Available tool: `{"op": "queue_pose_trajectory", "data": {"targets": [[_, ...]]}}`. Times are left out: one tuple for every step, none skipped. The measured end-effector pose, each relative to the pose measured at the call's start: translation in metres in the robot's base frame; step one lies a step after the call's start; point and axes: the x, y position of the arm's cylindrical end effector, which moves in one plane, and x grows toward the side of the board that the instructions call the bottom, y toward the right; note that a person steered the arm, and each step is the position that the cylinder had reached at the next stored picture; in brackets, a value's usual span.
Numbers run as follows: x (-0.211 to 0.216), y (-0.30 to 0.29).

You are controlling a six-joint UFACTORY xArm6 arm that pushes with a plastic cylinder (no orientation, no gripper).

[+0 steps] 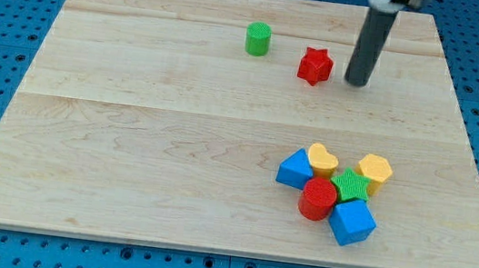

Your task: Push the red star closer to the blue triangle

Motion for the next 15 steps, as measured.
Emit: {"op": "queue_pose_trajectory", "data": {"targets": [[-0.058, 0.008], [-0.061, -0.04], [-0.037, -0.057], [-0.006, -0.069], [0.019, -0.086], [0.043, -0.098], [0.066, -0.105], [0.081, -0.115], [0.087, -0.127], [0.089, -0.126], [0.096, -0.123], [0.108, -0.109], [0.121, -0.097], [0.127, -0.096], [0.123, -0.119]]}}
